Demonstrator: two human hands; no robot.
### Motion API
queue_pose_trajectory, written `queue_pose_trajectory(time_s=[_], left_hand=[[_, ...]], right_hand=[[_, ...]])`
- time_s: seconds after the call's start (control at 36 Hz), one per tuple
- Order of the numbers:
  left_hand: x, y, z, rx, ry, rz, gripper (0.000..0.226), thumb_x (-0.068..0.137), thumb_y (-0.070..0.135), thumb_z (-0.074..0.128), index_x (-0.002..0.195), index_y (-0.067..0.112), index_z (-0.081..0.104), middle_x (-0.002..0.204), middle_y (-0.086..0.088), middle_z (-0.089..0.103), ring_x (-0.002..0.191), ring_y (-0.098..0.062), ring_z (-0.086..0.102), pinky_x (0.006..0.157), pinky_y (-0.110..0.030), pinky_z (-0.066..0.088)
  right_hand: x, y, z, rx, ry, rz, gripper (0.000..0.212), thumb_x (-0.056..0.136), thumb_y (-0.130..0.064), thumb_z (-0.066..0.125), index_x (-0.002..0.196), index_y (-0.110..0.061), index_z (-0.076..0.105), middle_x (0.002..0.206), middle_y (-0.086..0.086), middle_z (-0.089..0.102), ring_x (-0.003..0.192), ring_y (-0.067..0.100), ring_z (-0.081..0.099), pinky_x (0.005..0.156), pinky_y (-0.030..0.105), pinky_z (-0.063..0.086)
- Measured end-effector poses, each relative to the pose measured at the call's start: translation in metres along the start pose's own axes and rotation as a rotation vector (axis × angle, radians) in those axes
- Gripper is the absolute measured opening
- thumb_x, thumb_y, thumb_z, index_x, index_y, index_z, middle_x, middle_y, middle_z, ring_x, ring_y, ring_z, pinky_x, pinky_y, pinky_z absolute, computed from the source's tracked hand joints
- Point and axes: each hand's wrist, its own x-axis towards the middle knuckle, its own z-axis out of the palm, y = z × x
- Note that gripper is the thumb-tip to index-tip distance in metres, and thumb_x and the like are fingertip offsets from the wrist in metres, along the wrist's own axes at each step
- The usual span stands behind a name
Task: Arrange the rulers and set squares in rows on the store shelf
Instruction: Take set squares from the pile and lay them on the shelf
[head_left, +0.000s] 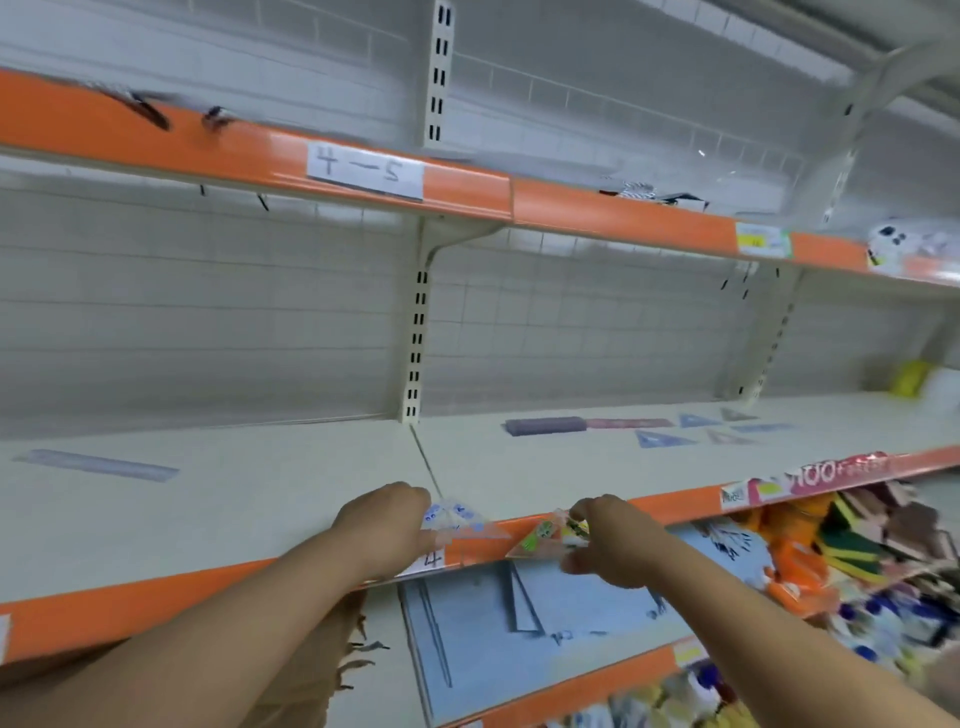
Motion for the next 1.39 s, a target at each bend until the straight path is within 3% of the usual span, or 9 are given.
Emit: queue_pose_trajectory(time_s=[0.06,0.17,0.22,0.31,0.69,0.94,1.39], left_hand=[[0.008,0.018,0.001,0.003,-0.007,0.026,0.049,0.091,0.053,0.05,0.124,0.016,0.053,0.122,-0.002,0.055,0.109,-0.021,0.054,0.086,-0.031,0.044],[0.027,0.049,0.004,0.011,-0.018,0.074,0.047,0.092,0.052,0.049,0.122,0.016,0.054,0.121,-0.002,0.055,0.108,-0.021,0.054,0.088,-0.033,0.046],[0.037,0.062,0.007,0.016,-0.017,0.093,0.045,0.092,0.051,0.049,0.121,0.016,0.055,0.12,-0.002,0.056,0.107,-0.021,0.055,0.087,-0.033,0.047],[0.054,0.082,0.009,0.028,-0.033,0.125,0.049,0.092,0.052,0.048,0.123,0.015,0.054,0.123,-0.002,0.055,0.11,-0.022,0.054,0.088,-0.032,0.045],[0.168,0.169,0.016,0.018,-0.022,0.237,0.05,0.093,0.052,0.05,0.128,0.018,0.05,0.13,-0.001,0.052,0.118,-0.021,0.051,0.092,-0.035,0.046],[0.231,0.211,0.016,0.001,-0.045,0.271,0.05,0.094,0.051,0.048,0.13,0.016,0.049,0.133,-0.003,0.051,0.118,-0.021,0.052,0.095,-0.036,0.046],[0.284,0.253,0.036,0.045,-0.059,0.154,0.047,0.093,0.051,0.049,0.128,0.02,0.051,0.126,0.002,0.055,0.108,-0.017,0.056,0.087,-0.032,0.049]], right_hand=[[-0.002,0.02,0.0,0.032,0.006,0.034,0.063,0.084,-0.043,0.068,0.136,-0.015,0.045,0.134,0.005,0.05,0.114,0.023,0.054,0.095,0.034,0.046],[-0.004,0.057,-0.001,0.087,0.019,0.086,0.057,0.085,-0.04,0.069,0.129,-0.009,0.051,0.109,0.006,0.059,0.081,0.022,0.053,0.073,0.028,0.044],[-0.005,0.073,-0.001,0.086,0.018,0.112,0.059,0.085,-0.04,0.069,0.132,-0.011,0.049,0.111,0.005,0.058,0.092,0.023,0.057,0.084,0.031,0.048],[-0.003,0.094,-0.002,0.064,0.021,0.15,0.058,0.085,-0.042,0.068,0.132,-0.013,0.049,0.13,0.006,0.055,0.113,0.025,0.056,0.096,0.039,0.048],[0.052,0.189,-0.031,0.039,0.061,0.222,0.061,0.086,-0.04,0.068,0.136,-0.014,0.046,0.136,0.004,0.053,0.116,0.023,0.057,0.095,0.036,0.049],[0.101,0.243,-0.053,0.024,0.063,0.277,0.057,0.083,-0.041,0.069,0.13,-0.015,0.049,0.127,0.006,0.051,0.103,0.024,0.059,0.087,0.037,0.05],[0.166,0.314,-0.057,0.037,0.046,0.213,0.047,0.085,-0.029,0.066,0.127,-0.015,0.052,0.126,0.005,0.054,0.108,0.024,0.057,0.092,0.036,0.048]])
